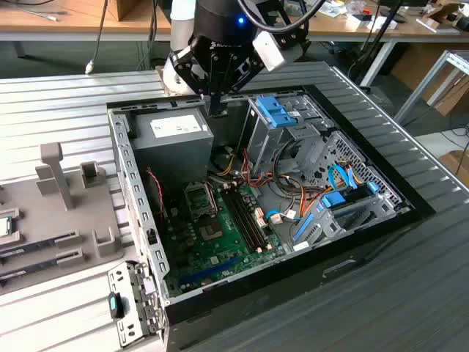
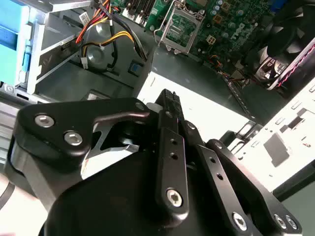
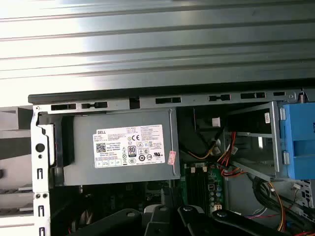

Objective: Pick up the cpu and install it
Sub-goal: 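Reach for the cpu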

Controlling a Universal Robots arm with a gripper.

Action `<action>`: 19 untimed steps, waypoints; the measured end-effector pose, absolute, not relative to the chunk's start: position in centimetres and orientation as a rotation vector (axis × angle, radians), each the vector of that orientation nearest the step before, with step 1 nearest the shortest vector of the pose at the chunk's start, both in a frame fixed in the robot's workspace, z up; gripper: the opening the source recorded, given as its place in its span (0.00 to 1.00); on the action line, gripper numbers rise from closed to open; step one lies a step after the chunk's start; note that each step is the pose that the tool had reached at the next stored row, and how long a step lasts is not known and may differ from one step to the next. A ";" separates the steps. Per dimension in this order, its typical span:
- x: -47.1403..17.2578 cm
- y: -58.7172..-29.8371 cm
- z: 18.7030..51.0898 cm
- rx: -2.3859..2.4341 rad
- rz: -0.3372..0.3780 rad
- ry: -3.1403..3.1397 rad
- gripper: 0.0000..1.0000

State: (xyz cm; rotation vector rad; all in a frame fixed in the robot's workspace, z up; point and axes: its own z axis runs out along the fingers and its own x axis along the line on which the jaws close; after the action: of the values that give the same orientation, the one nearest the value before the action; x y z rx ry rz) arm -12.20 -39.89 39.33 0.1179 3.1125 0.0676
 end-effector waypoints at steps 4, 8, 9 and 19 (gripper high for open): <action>-12.3 -39.9 39.3 0.118 0.068 3.113 0.11; -12.3 -39.9 39.3 0.118 0.068 3.113 0.11; -12.4 -39.9 39.3 0.118 0.068 3.113 0.11; -12.6 -39.9 39.3 0.118 0.068 3.113 0.11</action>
State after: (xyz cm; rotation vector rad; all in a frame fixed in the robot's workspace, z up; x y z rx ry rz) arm -12.59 -39.89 39.33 0.1179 3.1126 0.0676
